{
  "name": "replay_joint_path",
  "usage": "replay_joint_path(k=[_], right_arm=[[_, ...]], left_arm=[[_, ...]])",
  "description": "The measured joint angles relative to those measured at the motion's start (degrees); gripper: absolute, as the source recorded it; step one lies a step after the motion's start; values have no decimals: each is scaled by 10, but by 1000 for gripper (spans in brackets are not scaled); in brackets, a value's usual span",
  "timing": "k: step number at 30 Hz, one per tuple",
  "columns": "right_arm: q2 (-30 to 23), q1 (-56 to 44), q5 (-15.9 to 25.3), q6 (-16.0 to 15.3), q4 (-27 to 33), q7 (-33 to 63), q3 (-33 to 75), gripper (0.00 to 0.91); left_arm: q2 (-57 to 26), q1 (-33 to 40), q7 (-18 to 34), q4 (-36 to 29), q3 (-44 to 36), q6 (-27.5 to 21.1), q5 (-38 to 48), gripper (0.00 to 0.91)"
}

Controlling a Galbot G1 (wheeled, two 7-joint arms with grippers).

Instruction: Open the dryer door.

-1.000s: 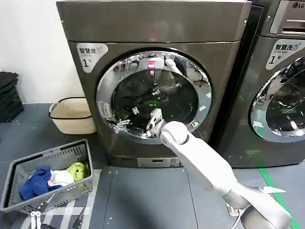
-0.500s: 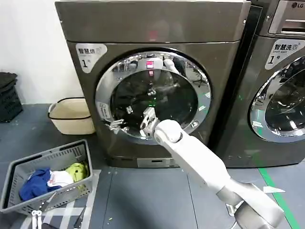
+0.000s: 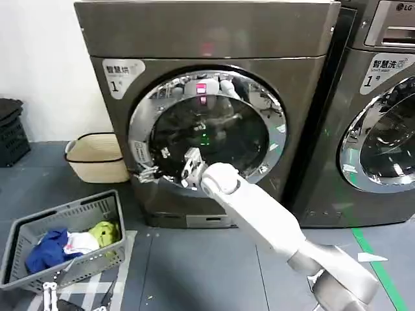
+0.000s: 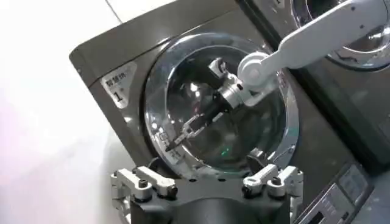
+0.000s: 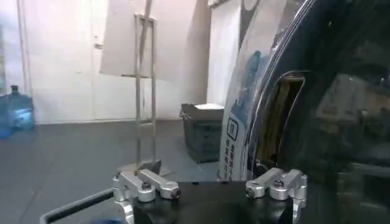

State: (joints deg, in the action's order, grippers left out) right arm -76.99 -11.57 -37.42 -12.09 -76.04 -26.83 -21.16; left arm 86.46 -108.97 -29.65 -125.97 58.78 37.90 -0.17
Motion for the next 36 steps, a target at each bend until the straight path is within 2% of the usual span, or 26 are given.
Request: replay_joint_path(k=[8, 19, 29, 36], right_arm=[[27, -10, -27, -3, -35, -35, -11, 907], [114, -33, -83, -18, -133, -77, -19, 907], [179, -56, -110, -21, -206, -93, -13, 907], [222, -80, -116, -23, -263, -107, -3, 907]], left_arm=[[-13, 9, 1, 0, 7, -15, 9, 907], [-49, 53, 10, 17, 28, -93, 54, 907], [-112, 138, 48, 52, 27, -181, 99, 907], [-164, 200, 70, 89, 6, -193, 93, 907]])
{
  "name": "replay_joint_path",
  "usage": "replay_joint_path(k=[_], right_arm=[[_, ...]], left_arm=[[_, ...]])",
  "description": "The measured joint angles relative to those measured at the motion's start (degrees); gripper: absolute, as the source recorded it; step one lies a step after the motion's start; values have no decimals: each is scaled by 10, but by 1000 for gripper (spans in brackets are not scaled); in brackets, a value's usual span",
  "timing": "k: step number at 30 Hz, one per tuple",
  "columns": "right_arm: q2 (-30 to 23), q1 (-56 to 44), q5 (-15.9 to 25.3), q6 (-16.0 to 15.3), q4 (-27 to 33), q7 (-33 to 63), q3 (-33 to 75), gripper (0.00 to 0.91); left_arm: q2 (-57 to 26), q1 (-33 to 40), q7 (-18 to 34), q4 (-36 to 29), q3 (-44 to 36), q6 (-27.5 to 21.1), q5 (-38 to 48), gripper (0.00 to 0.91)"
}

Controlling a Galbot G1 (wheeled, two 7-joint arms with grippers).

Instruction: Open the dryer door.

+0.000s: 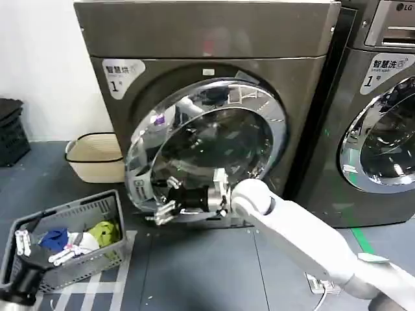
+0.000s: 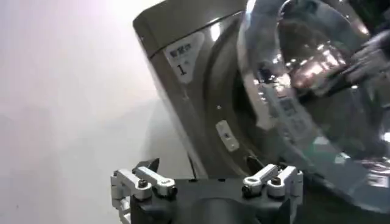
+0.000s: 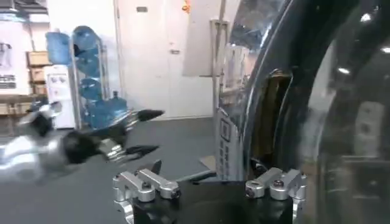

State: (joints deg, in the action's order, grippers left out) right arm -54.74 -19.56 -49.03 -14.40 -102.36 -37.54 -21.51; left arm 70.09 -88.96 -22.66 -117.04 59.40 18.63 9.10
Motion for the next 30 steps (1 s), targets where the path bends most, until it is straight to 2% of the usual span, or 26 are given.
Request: replay_joint_path(k=[10, 18, 24, 30], right_arm=[[59, -48, -2, -1, -88, -6, 30, 907], [105, -104, -1, 2, -137, -4, 82, 907], [140, -172, -2, 2, -162, -4, 154, 907], [170, -279, 0, 4, -189, -3, 270, 907]], left_arm=[[-63, 64, 21, 48, -56, -6, -40, 907], [-123, 114, 27, 79, -138, 0, -66, 907], [-182, 152, 8, 91, -201, 8, -66, 907], [-225, 192, -7, 104, -258, 16, -62, 907]])
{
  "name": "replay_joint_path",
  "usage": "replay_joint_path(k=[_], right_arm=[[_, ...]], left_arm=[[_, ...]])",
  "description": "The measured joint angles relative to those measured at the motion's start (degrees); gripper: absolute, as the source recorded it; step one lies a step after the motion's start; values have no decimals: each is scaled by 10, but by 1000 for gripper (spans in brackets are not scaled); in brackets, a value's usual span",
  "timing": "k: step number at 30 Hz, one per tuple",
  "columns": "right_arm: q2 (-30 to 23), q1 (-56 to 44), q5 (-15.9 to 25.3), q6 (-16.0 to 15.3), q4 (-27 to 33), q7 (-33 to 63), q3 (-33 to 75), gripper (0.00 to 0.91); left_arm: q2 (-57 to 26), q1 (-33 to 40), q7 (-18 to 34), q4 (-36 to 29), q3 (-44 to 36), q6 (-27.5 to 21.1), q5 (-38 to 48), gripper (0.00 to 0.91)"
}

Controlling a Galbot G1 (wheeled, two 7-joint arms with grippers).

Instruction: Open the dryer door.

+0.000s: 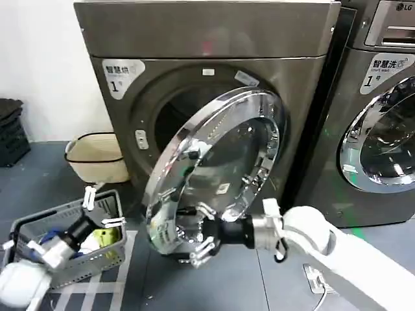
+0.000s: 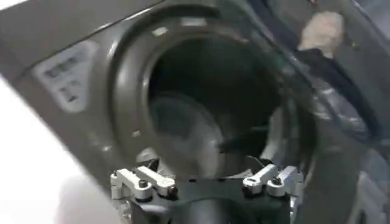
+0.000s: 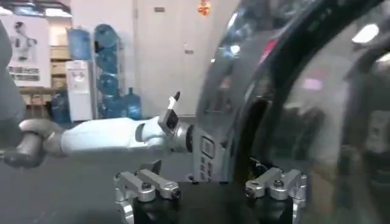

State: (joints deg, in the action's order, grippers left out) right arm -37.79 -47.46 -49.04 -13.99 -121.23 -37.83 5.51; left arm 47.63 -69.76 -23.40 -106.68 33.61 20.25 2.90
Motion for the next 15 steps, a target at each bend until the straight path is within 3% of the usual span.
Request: replay_joint_path(k=[15], right_arm=[[-28, -323, 33, 21, -53, 26, 350, 907]], left_arm=[[-15, 98, -21, 2, -156, 21, 3, 907]])
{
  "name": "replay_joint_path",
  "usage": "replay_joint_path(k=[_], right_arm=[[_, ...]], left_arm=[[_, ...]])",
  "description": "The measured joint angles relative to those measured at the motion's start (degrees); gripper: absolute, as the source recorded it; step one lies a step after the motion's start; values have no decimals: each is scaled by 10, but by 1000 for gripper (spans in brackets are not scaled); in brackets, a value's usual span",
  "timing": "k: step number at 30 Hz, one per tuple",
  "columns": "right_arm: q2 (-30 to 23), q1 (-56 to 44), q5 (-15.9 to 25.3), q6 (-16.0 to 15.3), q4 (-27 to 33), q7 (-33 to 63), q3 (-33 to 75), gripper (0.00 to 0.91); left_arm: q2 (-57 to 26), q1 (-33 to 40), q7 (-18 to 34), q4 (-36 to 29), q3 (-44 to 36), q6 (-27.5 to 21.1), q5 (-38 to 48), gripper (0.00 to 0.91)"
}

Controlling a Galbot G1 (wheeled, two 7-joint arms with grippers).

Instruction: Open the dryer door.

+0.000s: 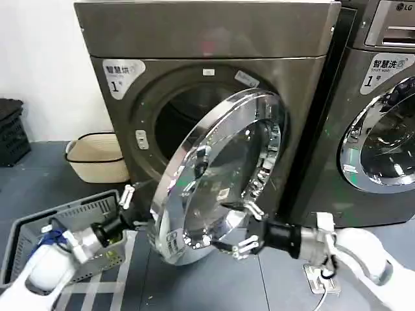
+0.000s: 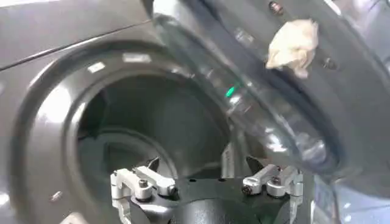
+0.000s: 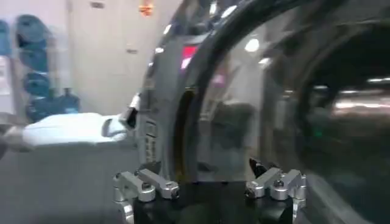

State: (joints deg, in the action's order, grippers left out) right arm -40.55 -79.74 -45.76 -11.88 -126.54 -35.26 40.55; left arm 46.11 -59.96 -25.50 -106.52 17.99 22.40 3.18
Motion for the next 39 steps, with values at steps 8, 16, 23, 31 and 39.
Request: replay_joint_path(k=[8, 16, 23, 31, 39], right_arm=[[-76, -146, 2, 10, -16, 42, 182, 907], [-156, -233, 27, 11, -15, 91, 323, 907], [-212, -273, 72, 19, 15, 164, 419, 907], [-266, -295, 120, 46, 59, 225, 500, 907], [-320, -298, 145, 51, 110, 312, 568, 907]], left_arm=[[18, 55, -8, 18, -72, 11, 4, 907], [40, 111, -8, 39, -142, 22, 8, 907], [59, 158, -6, 50, -203, 27, 10, 907], [87, 201, -4, 66, -259, 31, 10, 907], [120, 237, -1, 93, -310, 37, 7, 907]])
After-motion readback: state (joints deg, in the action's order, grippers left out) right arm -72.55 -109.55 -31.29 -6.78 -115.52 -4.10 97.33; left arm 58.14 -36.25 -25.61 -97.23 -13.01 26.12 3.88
